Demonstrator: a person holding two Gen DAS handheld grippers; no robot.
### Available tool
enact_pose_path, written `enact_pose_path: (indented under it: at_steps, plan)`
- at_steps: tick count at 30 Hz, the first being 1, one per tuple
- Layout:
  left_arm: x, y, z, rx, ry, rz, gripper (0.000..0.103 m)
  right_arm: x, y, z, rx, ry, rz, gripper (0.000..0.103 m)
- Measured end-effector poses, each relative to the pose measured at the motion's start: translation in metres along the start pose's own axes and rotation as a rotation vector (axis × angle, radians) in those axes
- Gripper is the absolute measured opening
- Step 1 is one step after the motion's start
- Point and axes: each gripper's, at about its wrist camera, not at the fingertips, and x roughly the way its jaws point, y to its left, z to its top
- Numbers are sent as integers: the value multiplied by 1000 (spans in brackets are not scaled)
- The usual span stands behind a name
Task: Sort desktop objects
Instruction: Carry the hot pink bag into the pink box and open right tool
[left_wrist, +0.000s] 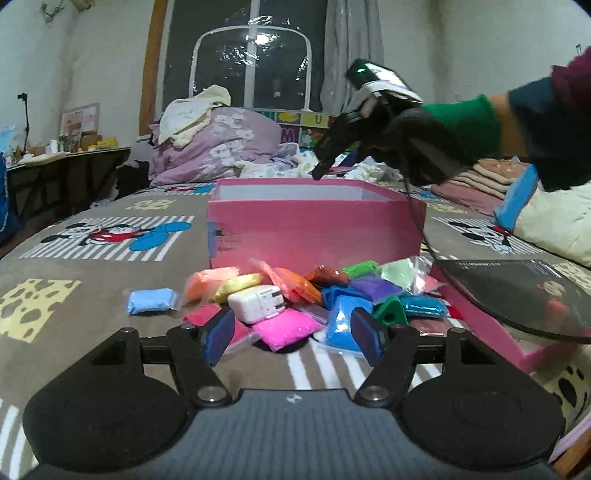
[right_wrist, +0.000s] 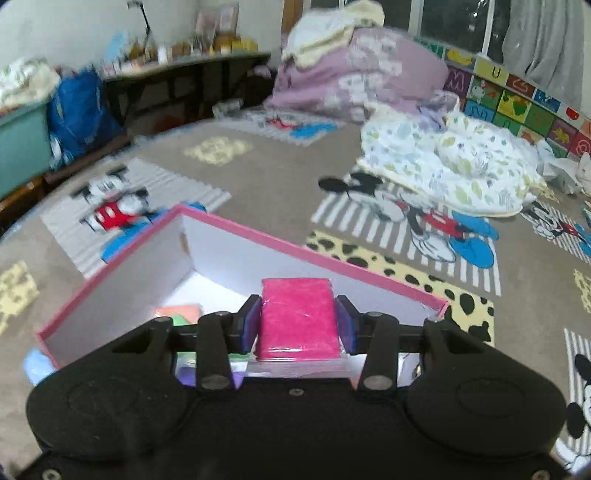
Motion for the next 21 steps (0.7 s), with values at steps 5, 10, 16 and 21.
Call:
enact_pose_path:
  at_steps: [5, 10, 16, 21]
  plan:
    - [-1, -4, -5, 15, -3, -14, 68, 23, -9, 6, 8, 77, -28, 43]
    - [1, -4, -8, 16, 4, -13, 68, 43, -20, 11, 61, 151, -34, 42]
    - [4, 1, -10, 3, 11, -6, 68, 62, -13, 0, 25, 246, -43, 43]
    - [5, 2, -10, -4, 21, -10, 68, 66, -5, -8, -9, 283, -56, 47]
